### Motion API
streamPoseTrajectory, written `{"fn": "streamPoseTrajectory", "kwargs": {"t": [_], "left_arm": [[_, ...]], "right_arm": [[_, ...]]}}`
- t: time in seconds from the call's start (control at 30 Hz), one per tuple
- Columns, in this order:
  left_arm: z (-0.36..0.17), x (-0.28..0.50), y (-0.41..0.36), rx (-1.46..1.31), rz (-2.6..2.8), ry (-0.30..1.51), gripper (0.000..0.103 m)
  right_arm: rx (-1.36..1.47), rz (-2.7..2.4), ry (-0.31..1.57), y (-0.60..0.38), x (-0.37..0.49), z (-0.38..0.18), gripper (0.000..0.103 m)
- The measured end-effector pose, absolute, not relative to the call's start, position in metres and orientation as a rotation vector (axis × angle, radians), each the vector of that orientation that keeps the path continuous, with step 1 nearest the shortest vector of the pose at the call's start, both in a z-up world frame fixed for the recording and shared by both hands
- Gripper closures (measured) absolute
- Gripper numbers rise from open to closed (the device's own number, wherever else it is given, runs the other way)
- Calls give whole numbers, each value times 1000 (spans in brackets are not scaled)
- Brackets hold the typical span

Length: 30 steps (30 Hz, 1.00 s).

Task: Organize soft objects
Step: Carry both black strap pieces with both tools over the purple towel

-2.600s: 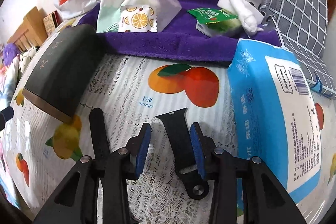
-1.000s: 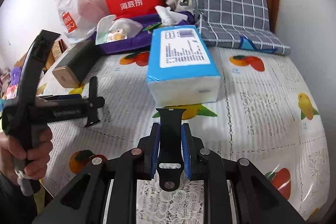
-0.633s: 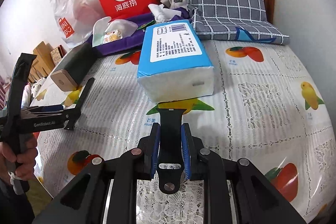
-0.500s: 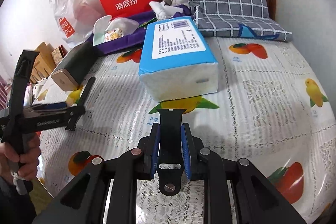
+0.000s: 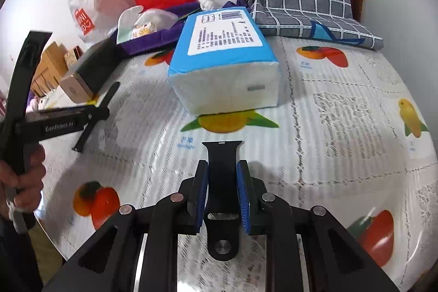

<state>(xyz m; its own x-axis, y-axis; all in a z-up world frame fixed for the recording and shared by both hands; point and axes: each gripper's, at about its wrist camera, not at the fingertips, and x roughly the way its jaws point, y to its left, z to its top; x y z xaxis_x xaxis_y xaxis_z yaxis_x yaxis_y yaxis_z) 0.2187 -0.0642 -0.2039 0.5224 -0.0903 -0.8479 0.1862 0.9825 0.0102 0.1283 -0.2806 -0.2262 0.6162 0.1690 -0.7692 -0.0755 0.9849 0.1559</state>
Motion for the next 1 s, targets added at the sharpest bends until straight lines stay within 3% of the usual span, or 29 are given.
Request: {"fn": "streamPoseTrajectory", "kwargs": {"t": [0.1,0.13,1.0], "left_arm": [[-203,218,-64,106,-158,997,73],[-203,218,-64,114,-153,990,83],[-195,176,-15,-41,-185,1037,84]], "right_arm": [[83,128,868,-277,129,-228,79],[77,117,860,-276,130,-228,79],[81,76,905,-262,115,-213,82]]}}
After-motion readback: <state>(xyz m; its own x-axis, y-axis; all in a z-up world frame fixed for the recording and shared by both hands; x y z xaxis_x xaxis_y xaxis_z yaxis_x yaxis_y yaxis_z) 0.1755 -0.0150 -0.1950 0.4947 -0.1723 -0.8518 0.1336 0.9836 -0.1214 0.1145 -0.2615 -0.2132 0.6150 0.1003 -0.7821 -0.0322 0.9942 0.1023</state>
